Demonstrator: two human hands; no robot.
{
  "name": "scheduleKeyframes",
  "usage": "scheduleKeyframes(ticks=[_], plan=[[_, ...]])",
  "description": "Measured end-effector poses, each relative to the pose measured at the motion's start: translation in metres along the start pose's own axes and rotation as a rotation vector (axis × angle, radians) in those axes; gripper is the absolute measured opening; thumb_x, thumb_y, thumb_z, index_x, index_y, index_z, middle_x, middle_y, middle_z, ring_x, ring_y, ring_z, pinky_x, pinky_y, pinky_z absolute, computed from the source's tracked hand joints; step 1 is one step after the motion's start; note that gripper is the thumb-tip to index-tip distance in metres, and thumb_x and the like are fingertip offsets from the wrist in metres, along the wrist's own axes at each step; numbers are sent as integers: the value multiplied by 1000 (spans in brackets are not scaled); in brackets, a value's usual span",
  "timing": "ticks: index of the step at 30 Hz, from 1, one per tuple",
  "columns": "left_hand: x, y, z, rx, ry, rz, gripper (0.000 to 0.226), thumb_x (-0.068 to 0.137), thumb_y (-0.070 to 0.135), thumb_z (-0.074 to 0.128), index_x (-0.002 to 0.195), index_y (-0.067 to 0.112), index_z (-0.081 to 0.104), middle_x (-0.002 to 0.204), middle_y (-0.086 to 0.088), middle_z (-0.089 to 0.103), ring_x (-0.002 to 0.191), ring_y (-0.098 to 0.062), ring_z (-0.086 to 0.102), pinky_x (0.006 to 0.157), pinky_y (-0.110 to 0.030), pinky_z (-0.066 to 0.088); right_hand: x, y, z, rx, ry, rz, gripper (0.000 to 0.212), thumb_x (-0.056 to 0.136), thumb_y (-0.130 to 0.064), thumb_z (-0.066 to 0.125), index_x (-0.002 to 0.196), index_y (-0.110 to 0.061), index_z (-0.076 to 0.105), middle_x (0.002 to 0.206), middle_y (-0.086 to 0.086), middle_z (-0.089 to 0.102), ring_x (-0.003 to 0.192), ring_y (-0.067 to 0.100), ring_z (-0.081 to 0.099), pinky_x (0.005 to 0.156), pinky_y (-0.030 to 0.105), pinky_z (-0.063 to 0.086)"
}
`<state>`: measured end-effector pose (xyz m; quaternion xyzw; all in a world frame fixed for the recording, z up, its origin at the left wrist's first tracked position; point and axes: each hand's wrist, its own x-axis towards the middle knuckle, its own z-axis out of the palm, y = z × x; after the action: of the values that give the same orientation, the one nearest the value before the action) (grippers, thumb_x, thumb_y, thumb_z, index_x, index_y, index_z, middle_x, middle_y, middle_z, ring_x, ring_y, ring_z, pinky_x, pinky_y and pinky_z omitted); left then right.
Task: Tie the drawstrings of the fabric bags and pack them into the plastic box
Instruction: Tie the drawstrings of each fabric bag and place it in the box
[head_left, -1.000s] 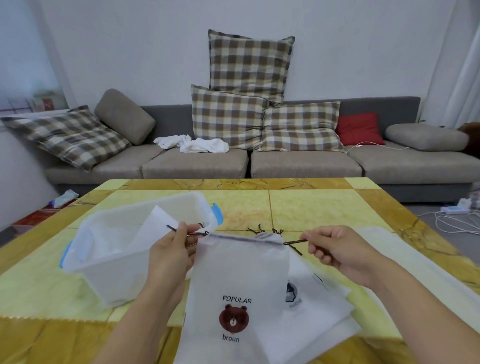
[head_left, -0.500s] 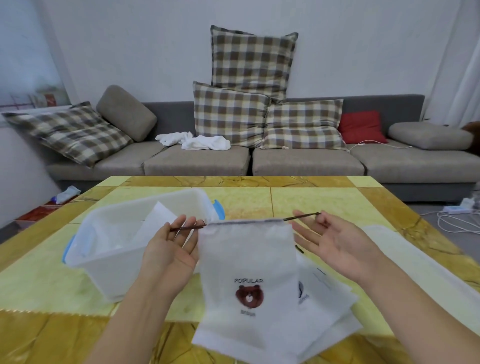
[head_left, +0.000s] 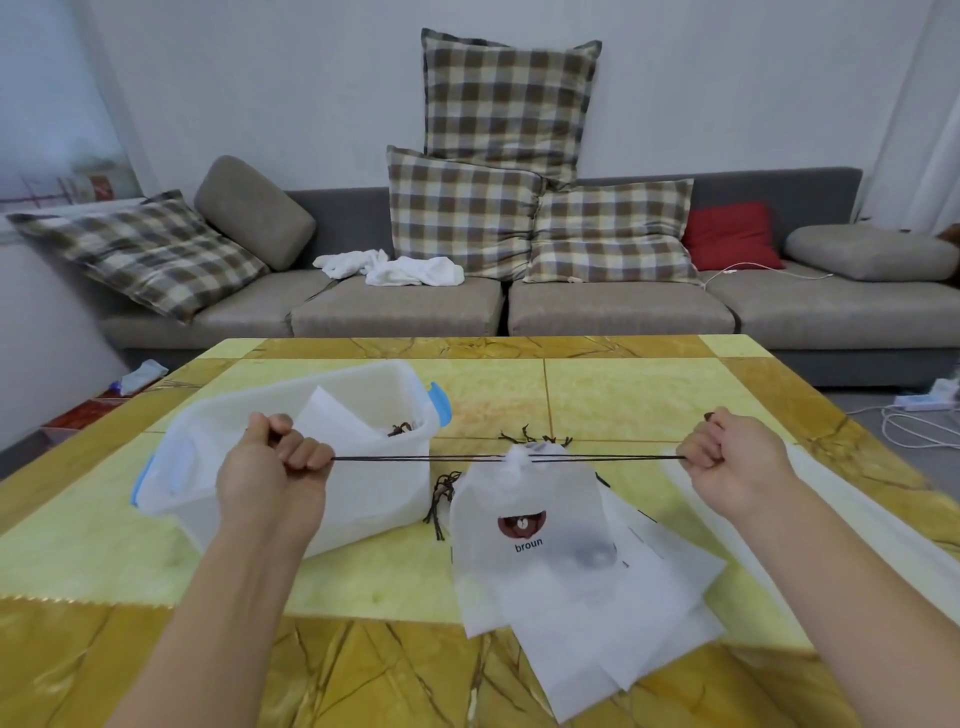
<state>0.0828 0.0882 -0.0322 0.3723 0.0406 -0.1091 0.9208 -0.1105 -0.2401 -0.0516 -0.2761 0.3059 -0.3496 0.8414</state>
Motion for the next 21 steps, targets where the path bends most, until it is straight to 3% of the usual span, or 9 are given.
scheduleKeyframes(ticks=[3, 6, 10, 12, 14, 17, 19, 21], plan=[[-5, -8, 8, 191, -13, 75, 42, 107, 32, 37, 69, 16, 44, 58, 5, 21, 44, -11, 20, 40, -20, 25, -4, 4, 3, -159, -66, -75, 40, 105, -8, 36, 68, -20, 27, 64, -4, 16, 43, 9, 15, 36, 21, 16], [-29, -22, 23, 465, -86, 137, 44, 105, 35, 38, 65, 19, 39, 59, 5, 20, 48, -13, 16, 44, -25, 17, -30, 11, 20, -394, -277, -100, 33, 103, -10, 46, 71, -16, 42, 62, -1, 26, 47, 9, 18, 39, 20, 16], [-75, -51, 58, 569, -375, -82, 27, 89, 25, 35, 63, 21, 36, 62, 4, 17, 57, -15, 7, 48, -26, 7, -82, 31, 54, -625, -690, -78, 20, 93, -20, 61, 81, -5, 59, 60, 3, 46, 51, 11, 27, 43, 19, 23], [-91, -63, 66, 670, -516, -102, 26, 92, 13, 31, 67, 18, 38, 64, 2, 16, 59, -16, 6, 52, -31, 6, -103, 37, 66, -662, -803, -143, 7, 89, -8, 64, 87, -3, 69, 67, 8, 63, 52, 12, 44, 48, 19, 36], [-96, -71, 64, 702, -592, -57, 26, 101, 13, 37, 77, 12, 47, 64, 1, 24, 57, -16, 14, 51, -31, 12, -114, 36, 72, -615, -856, -237, 15, 88, -2, 64, 100, -5, 72, 79, 12, 74, 63, 15, 61, 60, 20, 48], [-97, -74, 57, 646, -631, 14, 32, 106, 21, 43, 93, 9, 70, 65, -1, 46, 54, -13, 32, 49, -24, 30, -117, 32, 72, -618, -882, -385, 31, 90, -9, 63, 120, -14, 66, 96, 11, 78, 88, 20, 73, 81, 20, 53], [-99, -72, 57, 614, -647, 24, 37, 104, 21, 48, 77, 17, 73, 66, -4, 52, 52, -12, 36, 49, -22, 32, -117, 36, 72, -660, -896, -442, 28, 94, -2, 60, 120, -9, 67, 102, 9, 78, 93, 16, 74, 82, 20, 54], [-102, -72, 59, 614, -645, -26, 41, 103, 21, 51, 64, 15, 65, 63, -5, 52, 50, -11, 34, 46, -20, 31, -114, 42, 70, -684, -914, -428, 24, 95, 2, 59, 115, -4, 70, 103, 9, 78, 80, 14, 73, 74, 23, 55]])
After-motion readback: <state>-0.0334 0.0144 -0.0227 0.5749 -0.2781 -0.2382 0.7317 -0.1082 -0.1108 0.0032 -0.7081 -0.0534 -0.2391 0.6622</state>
